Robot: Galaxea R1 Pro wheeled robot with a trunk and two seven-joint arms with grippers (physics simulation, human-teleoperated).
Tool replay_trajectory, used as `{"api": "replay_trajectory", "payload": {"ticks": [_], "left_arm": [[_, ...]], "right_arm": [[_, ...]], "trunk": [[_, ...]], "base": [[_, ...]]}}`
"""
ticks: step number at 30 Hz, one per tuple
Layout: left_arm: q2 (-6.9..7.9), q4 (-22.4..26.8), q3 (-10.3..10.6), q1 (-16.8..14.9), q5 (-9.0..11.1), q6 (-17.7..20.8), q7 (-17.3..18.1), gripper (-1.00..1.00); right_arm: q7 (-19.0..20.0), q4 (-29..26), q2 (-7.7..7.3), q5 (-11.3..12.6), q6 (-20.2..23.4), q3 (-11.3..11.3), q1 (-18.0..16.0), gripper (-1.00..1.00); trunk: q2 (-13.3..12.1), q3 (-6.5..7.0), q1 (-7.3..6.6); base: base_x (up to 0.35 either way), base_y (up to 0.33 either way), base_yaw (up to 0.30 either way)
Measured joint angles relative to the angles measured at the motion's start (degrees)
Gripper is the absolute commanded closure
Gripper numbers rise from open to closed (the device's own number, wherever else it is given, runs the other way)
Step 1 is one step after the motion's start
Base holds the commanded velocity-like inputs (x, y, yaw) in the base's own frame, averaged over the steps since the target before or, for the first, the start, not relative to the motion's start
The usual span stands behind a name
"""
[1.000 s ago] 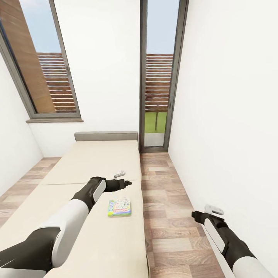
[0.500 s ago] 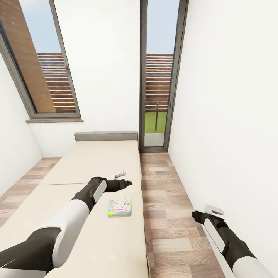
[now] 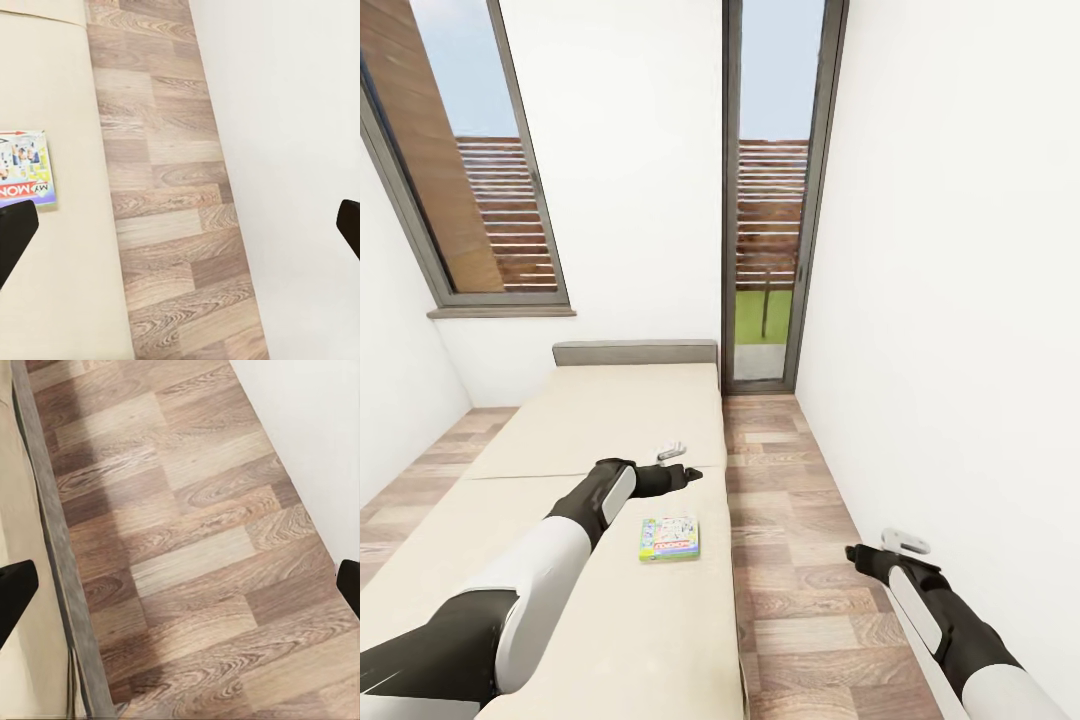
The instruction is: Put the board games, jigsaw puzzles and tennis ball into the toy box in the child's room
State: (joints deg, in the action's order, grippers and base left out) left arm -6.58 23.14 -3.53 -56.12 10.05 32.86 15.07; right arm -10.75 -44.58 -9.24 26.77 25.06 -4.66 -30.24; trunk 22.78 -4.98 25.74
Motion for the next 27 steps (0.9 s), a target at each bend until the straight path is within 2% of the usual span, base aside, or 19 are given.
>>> {"api": "replay_trajectory", "payload": {"ticks": [3,11,19,27], "left_arm": [[0.02,0.00,-0.04,0.00,0.00,0.00,0.00,-1.00],[0.03,0.00,-0.03,0.00,0.00,0.03,0.00,-1.00],[-0.02,0.00,0.01,0.00,0.00,0.00,0.00,-1.00],[0.17,0.00,-0.05,0.00,0.01,-0.01,0.00,-1.00]], "right_arm": [[1.35,0.53,-0.01,-0.02,0.00,0.05,-0.02,-1.00],[2.02,0.73,-0.03,-0.02,0.56,0.14,-0.38,-1.00],[2.24,0.30,0.17,0.15,4.81,0.14,-1.74,-1.00],[2.91,0.20,0.18,0.22,5.85,0.13,-1.91,-1.00]], "trunk": [[0.00,0.00,0.00],[0.00,0.00,0.00],[0.00,0.00,0.00],[0.00,0.00,0.00]], "base": [[0.000,0.000,0.000],[0.000,0.000,0.000],[0.000,0.000,0.000],[0.022,0.000,0.000]]}}
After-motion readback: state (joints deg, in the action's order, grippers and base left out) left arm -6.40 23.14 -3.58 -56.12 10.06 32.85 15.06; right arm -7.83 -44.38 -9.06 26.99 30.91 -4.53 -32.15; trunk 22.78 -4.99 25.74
